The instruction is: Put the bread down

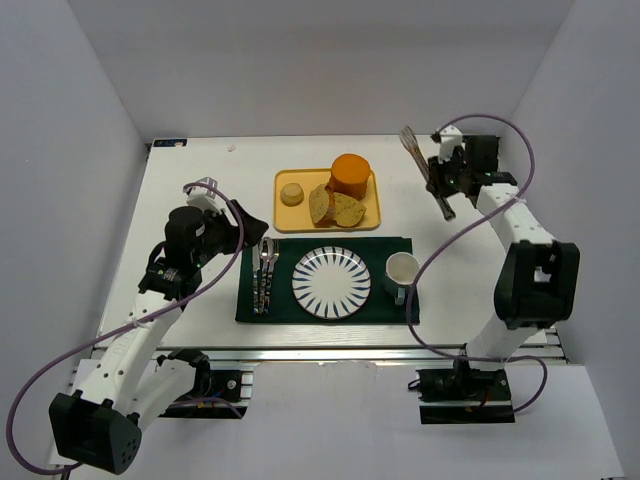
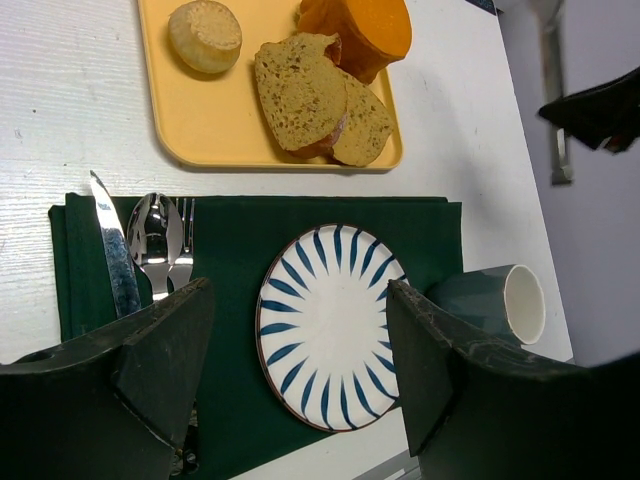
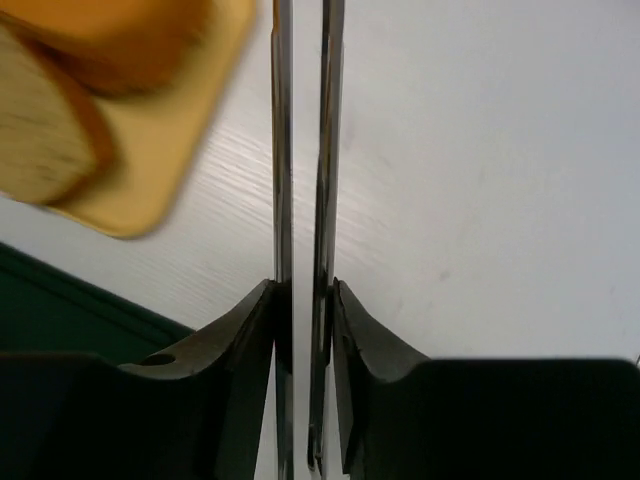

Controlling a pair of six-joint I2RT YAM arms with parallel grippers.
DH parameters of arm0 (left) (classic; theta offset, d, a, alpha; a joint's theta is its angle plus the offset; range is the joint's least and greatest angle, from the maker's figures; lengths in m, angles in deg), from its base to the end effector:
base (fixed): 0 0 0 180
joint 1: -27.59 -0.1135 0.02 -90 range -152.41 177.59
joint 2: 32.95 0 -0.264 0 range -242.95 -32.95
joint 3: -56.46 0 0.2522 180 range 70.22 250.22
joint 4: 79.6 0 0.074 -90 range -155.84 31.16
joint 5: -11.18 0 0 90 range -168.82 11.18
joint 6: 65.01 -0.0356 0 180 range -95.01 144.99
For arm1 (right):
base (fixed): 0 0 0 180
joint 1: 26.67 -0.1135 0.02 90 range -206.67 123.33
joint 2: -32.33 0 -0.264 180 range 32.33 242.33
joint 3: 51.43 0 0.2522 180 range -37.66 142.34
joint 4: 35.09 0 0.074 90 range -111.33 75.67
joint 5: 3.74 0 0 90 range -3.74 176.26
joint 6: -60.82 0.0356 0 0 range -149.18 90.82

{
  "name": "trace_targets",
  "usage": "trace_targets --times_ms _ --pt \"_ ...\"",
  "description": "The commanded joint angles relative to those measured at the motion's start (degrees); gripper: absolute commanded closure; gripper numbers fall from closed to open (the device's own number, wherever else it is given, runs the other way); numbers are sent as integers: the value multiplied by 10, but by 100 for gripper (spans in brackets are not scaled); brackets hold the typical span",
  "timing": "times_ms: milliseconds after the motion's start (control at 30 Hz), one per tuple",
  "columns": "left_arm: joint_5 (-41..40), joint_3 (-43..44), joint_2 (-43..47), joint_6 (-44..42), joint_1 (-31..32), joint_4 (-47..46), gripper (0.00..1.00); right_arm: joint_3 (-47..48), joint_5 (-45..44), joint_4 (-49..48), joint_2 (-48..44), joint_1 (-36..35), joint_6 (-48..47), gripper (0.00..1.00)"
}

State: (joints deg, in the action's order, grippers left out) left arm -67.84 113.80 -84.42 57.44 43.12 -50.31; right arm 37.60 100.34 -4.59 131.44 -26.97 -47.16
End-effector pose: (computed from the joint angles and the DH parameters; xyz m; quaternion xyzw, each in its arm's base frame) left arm 0.1970 -0.0618 0.3025 -0.0705 0.8307 -0.2952 0.4666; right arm 0.3925 0.0107 0.2594 -0.1938 0.8820 0.0463 0.4271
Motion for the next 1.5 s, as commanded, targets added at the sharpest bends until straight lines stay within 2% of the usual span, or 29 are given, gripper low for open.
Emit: trace_targets --times_ms 0,167,333,567,833,1200,1467 --pt "1 4 14 1 -1 1 21 31 60 10 -78 -61 -4 66" --pt "0 5 20 1 -1 6 21 23 53 8 -120 -150 0 54" --pt "-4 5 30 1 -1 15 21 30 47 13 -115 -212 0 52" --pt "-15 -9 58 5 -1 25 20 48 44 32 -93 -234 7 53" --pt "-16 -19 72 13 -1 26 20 -2 -5 31 -94 -263 38 55" --pt "-12 -30 80 16 -1 23 20 -48 -36 30 -99 -268 79 56" --pt "-16 -35 93 17 -1 28 20 -48 -46 22 -74 -267 102 56"
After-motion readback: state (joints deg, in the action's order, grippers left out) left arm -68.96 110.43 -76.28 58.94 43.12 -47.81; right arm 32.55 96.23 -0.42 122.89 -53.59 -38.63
